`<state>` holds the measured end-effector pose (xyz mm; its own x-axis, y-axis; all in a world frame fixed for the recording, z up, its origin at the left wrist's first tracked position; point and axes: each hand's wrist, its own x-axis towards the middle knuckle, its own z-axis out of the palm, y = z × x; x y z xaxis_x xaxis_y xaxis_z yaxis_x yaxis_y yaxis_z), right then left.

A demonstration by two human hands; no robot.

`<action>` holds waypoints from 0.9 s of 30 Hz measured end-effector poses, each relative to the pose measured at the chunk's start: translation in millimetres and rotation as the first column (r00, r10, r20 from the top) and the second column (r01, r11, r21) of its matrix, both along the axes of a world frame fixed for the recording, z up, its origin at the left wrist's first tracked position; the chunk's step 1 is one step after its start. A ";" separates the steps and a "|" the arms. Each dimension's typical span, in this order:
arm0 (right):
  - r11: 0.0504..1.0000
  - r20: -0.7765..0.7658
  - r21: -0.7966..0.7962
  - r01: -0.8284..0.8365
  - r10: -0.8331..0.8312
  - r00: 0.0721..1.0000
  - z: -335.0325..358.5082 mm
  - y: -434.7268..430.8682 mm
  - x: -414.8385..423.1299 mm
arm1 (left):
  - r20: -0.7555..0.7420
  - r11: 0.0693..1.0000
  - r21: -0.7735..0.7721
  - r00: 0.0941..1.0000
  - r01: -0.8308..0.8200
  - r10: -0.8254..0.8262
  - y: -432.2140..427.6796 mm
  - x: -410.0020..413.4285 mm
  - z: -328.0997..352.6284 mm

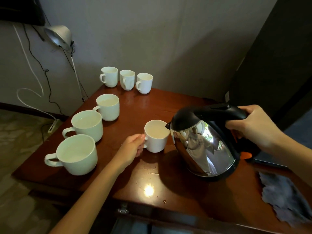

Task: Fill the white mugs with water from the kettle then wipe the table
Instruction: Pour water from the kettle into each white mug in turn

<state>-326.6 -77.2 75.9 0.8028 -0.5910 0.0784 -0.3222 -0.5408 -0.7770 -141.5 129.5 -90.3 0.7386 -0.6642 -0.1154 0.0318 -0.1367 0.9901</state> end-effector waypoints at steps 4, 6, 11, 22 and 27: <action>0.999 -0.056 -0.031 -0.019 0.017 0.998 3.7 -4.0 2.7 | 0.000 1.000 -0.003 1.000 0.011 -0.011 0.3 0.2 0.9; 0.999 -0.067 -0.043 -0.024 0.021 0.998 4.8 -4.7 3.6 | 0.001 1.000 -0.005 1.000 0.015 -0.015 0.6 -0.1 1.5; 0.997 -0.085 -0.062 -0.035 0.030 0.996 9.3 -5.7 6.3 | 0.003 1.000 0.008 1.000 0.023 -0.023 0.6 -0.2 3.1; 0.985 -0.149 -0.164 -0.058 0.033 0.988 27.2 1.7 24.9 | -0.015 0.999 0.000 0.999 0.035 -0.035 1.9 -0.1 3.9; 0.984 -0.192 -0.157 -0.089 0.058 0.980 33.9 3.9 29.2 | -0.012 0.999 0.007 0.999 0.039 -0.039 1.8 0.4 3.6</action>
